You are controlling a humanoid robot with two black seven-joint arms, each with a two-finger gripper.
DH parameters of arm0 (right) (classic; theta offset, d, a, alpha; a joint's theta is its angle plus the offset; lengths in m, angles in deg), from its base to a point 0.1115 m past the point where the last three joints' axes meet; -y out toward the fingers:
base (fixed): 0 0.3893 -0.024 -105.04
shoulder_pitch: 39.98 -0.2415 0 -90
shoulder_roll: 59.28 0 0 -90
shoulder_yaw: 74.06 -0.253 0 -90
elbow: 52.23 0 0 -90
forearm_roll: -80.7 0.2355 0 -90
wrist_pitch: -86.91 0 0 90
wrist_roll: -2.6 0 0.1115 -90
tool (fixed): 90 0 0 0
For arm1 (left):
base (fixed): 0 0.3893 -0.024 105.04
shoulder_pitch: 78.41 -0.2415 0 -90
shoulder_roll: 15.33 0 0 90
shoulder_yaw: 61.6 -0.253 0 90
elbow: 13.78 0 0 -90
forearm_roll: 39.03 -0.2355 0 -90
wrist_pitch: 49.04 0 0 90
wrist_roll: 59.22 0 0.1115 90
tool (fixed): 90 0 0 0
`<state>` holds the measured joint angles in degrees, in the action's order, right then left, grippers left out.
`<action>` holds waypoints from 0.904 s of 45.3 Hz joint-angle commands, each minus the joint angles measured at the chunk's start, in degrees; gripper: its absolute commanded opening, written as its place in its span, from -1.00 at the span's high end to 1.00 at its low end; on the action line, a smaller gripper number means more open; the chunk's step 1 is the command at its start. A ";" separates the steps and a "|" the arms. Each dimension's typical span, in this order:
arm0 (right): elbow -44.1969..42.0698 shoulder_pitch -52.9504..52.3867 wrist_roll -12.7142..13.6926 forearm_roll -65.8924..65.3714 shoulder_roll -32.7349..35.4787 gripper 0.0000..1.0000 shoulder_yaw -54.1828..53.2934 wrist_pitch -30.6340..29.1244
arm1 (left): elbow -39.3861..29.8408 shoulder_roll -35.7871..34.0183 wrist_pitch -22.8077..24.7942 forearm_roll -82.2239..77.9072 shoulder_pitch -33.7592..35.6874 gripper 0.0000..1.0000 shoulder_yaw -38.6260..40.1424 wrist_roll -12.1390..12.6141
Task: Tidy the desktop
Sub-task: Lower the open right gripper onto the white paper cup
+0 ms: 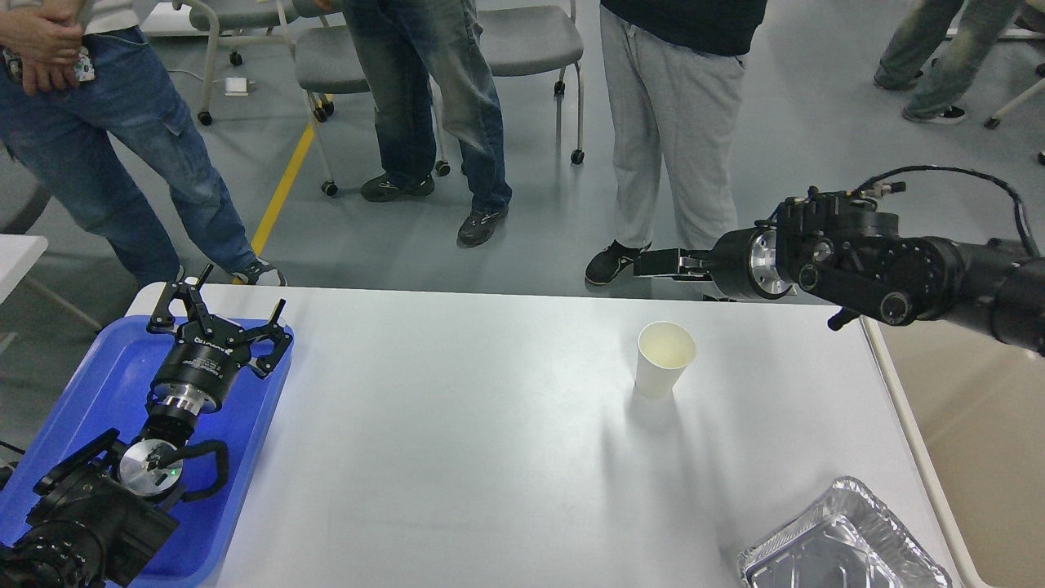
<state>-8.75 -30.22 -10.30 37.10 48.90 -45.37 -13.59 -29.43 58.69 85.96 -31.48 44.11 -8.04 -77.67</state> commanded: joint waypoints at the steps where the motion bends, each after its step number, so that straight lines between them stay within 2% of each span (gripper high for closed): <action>1: -3.40 2.71 -0.02 -2.98 -3.84 -1.00 4.54 2.68 | 0.00 -0.02 0.00 0.00 0.00 -1.00 0.05 -0.01; 18: -8.67 9.13 -0.11 -5.53 -5.43 -1.00 4.98 7.51 | 0.00 -0.02 0.00 0.00 0.00 -1.00 -0.03 -0.01; 41: -10.52 13.08 -0.11 -5.71 -6.92 -0.98 4.89 9.70 | 0.00 -0.02 0.00 0.00 0.00 -1.00 0.05 -0.01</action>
<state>-18.08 -19.13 -10.40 31.68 42.73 -40.55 -5.03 -29.42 58.69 85.96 -31.48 44.11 -8.06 -77.68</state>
